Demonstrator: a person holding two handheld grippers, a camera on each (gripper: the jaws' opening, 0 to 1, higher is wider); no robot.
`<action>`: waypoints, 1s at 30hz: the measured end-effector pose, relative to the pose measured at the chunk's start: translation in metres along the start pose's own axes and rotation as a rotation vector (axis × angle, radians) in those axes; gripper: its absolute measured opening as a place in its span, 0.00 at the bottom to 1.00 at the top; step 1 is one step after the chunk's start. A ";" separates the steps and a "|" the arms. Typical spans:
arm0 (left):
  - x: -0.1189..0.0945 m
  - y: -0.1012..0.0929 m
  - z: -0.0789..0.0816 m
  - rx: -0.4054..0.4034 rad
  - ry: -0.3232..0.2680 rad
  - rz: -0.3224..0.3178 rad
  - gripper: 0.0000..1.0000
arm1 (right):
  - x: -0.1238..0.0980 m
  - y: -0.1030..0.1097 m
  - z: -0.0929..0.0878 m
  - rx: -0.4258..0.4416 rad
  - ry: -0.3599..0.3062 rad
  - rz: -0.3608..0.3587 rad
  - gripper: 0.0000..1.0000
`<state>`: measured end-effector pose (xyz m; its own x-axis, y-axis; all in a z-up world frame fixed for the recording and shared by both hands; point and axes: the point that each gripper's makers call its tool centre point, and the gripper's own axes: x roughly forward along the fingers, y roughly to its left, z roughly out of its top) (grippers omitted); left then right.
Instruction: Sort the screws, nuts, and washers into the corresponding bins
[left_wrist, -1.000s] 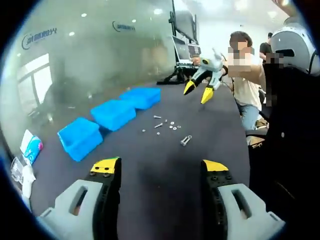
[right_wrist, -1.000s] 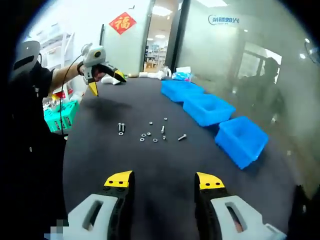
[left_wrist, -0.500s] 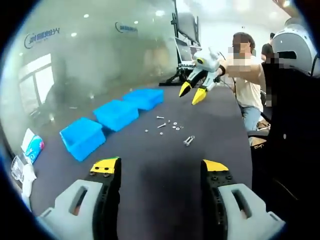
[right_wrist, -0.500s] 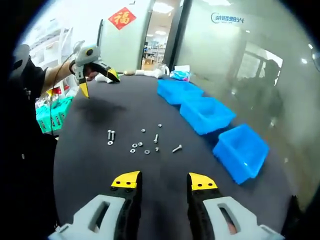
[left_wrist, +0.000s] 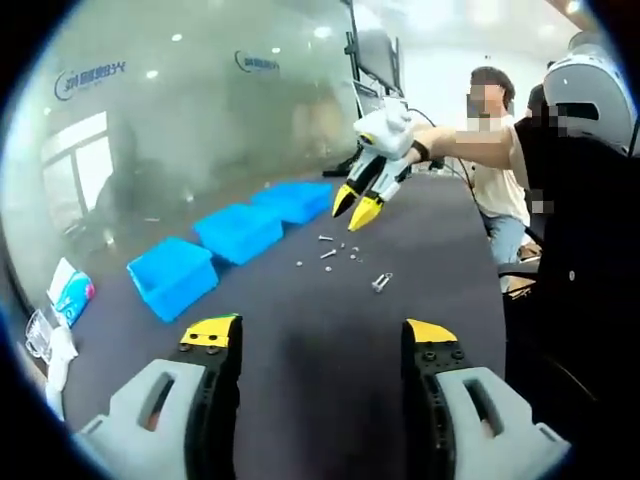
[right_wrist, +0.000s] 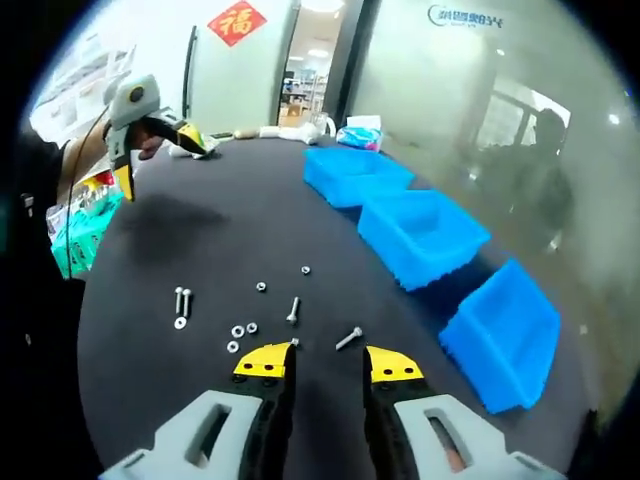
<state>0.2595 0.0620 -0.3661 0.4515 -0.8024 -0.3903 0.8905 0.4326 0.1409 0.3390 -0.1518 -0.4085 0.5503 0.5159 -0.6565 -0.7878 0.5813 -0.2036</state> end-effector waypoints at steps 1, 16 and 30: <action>0.000 0.001 -0.001 0.000 0.000 0.002 0.63 | 0.003 -0.001 0.000 0.001 0.003 0.001 0.23; 0.001 0.002 -0.008 -0.015 0.003 -0.003 0.63 | 0.031 -0.012 -0.006 0.064 0.050 0.008 0.16; 0.001 0.009 -0.010 -0.027 0.001 0.016 0.63 | 0.038 -0.014 -0.010 0.105 0.066 0.019 0.08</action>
<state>0.2674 0.0696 -0.3746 0.4656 -0.7947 -0.3894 0.8813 0.4565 0.1221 0.3681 -0.1458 -0.4379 0.5133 0.4866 -0.7069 -0.7628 0.6362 -0.1158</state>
